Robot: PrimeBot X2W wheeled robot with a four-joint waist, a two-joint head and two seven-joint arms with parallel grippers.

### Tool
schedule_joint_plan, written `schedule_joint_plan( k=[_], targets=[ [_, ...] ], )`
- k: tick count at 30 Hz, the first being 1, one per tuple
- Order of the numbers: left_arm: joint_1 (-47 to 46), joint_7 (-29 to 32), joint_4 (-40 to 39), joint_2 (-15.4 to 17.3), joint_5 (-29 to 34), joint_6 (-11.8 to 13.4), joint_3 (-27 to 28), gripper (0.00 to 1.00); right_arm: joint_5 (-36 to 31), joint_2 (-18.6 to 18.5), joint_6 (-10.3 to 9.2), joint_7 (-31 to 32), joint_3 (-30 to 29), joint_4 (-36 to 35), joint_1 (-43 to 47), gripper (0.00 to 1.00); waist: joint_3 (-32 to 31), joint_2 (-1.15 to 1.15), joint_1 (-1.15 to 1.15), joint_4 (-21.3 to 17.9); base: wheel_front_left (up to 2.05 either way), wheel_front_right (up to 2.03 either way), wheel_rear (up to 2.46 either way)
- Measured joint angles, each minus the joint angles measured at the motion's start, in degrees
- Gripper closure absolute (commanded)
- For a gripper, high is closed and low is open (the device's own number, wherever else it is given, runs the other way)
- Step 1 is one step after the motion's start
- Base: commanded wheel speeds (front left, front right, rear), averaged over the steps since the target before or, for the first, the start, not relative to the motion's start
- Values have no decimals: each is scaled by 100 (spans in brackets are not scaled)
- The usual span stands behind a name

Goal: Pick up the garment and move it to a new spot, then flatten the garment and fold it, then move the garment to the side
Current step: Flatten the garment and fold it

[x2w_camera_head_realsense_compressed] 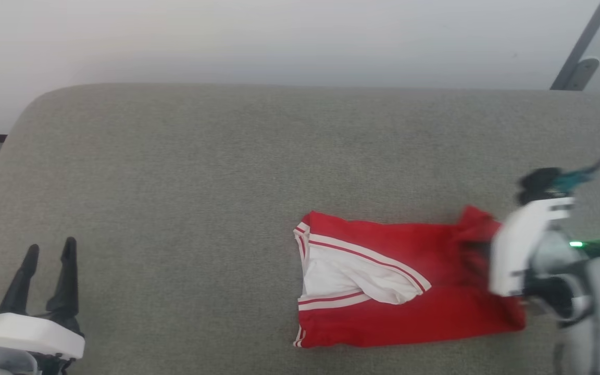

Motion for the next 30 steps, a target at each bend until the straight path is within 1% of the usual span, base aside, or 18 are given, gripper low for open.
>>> schedule_joint_plan(
  k=[3,6,9,14,17,18,19,20,21,26,30],
  targets=[
    [-11,0,12,-18,2,-7,-87,0,-129,387,0,4,245,-110,-1,100,-32,0,0,72,0,0,0],
    [-66,1,38,-52,12,-7,-200,0,-235,720,0,-3,514,-56,-5,100,-66,0,0,178,0,0,0],
    [-170,3,77,-100,42,-8,-315,0,-305,900,0,-99,739,121,-57,100,-99,0,0,315,0,0,0],
    [-296,9,158,-165,64,-15,-510,0,-446,1078,0,-314,1046,565,-244,100,-151,0,0,545,0,0,0],
    [-312,9,230,-182,64,-19,-590,0,-483,1170,0,-544,1163,1006,-382,100,-214,0,0,666,0,0,0],
    [-316,9,244,-181,64,-26,-593,0,-487,1191,0,-609,1191,1101,-412,87,-231,0,0,680,0,0,0],
    [-318,9,259,-179,64,-30,-593,0,-490,1206,0,-666,1218,1199,-443,56,-247,0,0,692,0,0,0],
    [-318,9,270,-175,64,-31,-595,0,-489,1212,0,-720,1262,1270,-466,6,-264,0,0,699,0,0,0],
    [-318,8,277,-172,60,-31,-592,0,-457,1228,0,-736,1281,1332,-485,0,-282,0,0,701,0,0,0],
    [-272,3,254,-101,37,-32,-493,0,-299,1249,0,-814,1441,1359,-545,0,-326,0,0,625,0,0,0],
    [-175,2,180,-58,37,-32,-361,0,-157,1173,0,-892,1434,1037,-560,0,-353,0,0,505,0,0,0]
  ],
)
